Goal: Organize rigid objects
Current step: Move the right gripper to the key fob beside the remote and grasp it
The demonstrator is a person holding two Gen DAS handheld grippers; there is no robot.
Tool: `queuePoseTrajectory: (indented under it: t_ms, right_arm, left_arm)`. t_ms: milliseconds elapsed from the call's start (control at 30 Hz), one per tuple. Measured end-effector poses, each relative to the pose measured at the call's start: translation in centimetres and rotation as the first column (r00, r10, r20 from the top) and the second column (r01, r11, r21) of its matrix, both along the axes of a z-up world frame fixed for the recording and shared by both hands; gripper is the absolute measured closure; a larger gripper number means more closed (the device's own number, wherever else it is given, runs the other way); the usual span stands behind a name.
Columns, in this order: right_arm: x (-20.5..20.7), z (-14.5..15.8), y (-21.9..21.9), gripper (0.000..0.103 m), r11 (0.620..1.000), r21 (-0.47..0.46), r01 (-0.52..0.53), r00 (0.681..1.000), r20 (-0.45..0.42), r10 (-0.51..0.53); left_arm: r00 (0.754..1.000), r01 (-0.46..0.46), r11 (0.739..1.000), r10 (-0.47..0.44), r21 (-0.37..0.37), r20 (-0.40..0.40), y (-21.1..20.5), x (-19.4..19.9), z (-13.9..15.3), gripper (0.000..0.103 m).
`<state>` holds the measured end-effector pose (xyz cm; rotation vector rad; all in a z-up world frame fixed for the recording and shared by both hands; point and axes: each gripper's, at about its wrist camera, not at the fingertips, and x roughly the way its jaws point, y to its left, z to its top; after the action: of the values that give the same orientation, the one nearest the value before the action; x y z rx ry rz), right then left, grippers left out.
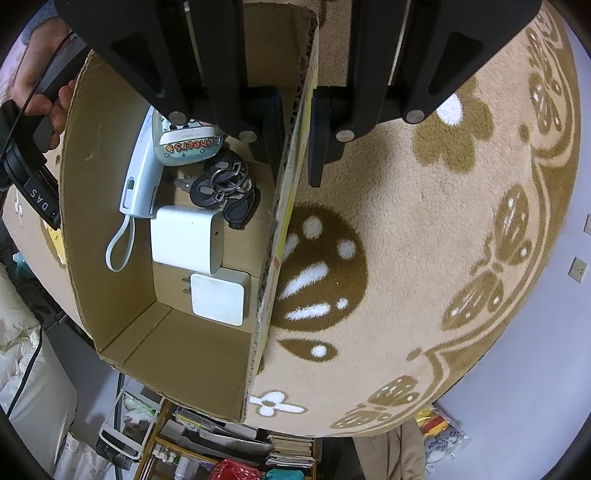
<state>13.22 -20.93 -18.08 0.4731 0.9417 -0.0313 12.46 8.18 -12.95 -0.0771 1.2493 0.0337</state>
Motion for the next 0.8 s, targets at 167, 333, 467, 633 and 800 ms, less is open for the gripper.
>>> queuePoseTrajectory:
  t_ms: [167, 333, 467, 633, 800]
  right_arm:
    - [0.4, -0.2, 0.3, 0.057, 1.000, -0.027, -0.009, 1.000, -0.011, 0.009]
    - [0.5, -0.5, 0.6, 0.063, 0.999, -0.038, -0.008, 1.000, -0.015, 0.007]
    - [0.9, -0.5, 0.7, 0.068, 0.999, -0.040, -0.015, 1.000, -0.010, 0.015]
    - [1.1, -0.6, 0.8, 0.070, 0.999, -0.022, -0.025, 1.000, -0.004, 0.025]
    - [1.7, -1.2, 1.5, 0.071, 0.997, -0.059, -0.047, 0.999, -0.025, 0.045]
  left_arm:
    - [1.000, -0.001, 1.000, 0.001, -0.007, -0.001, 0.0, 0.0, 0.0, 0.092]
    - [1.000, 0.000, 1.000, 0.000, -0.006, -0.002, 0.0, 0.0, 0.0, 0.092]
    - [1.000, 0.000, 1.000, 0.000, -0.006, -0.001, 0.0, 0.0, 0.0, 0.092]
    - [1.000, 0.000, 1.000, 0.000, -0.006, -0.001, 0.0, 0.0, 0.0, 0.091]
    - [1.000, 0.000, 1.000, 0.000, -0.009, -0.004, 0.0, 0.0, -0.2, 0.091]
